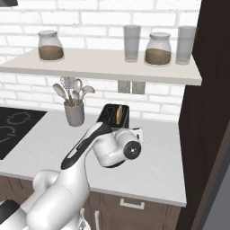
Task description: Start the toaster. Once the lever pops up, take the bread to the plate on the dining counter.
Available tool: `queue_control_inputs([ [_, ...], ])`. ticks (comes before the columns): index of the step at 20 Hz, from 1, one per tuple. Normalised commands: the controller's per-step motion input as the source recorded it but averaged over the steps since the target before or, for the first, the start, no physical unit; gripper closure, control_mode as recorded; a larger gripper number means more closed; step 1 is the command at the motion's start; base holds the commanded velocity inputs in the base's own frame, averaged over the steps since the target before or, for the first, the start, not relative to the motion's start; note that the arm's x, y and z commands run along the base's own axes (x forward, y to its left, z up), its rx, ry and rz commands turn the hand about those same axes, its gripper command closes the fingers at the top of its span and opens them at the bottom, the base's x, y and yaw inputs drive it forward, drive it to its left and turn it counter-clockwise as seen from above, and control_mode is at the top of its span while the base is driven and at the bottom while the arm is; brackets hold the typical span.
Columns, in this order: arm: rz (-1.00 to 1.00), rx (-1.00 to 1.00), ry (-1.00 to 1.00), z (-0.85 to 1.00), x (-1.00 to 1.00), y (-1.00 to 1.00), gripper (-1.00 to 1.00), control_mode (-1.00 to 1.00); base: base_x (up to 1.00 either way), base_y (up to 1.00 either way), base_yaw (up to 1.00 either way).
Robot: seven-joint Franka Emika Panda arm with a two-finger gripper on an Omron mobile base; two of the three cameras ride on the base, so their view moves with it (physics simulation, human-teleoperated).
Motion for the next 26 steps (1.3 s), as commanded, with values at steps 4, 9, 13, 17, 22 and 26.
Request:
queue_control_inputs([
  [4,0.0,0.01,0.0,0.14,-0.03,0.1,-1.0,-1.0,0.0,0.0,0.0],
  [9,0.0,-0.01,0.11,0.7,0.13,0.41,-1.0,-1.0,0.0,0.0,0.0],
  [13,0.0,0.0,0.15,0.36,0.11,0.07,-1.0,-1.0,0.0,0.0,0.0],
  [17,-0.11,0.0,0.03,0.1,-0.01,-0.01,-1.0,-1.0,0.0,0.0,0.0],
  [22,-0.15,0.0,0.12,0.03,0.0,0.0,-1.0,-1.0,0.0,0.0,0.0],
  [26,-0.13,-0.01,0.13,-0.05,0.13,0.0,-1.0,-1.0,0.0,0.0,0.0],
])
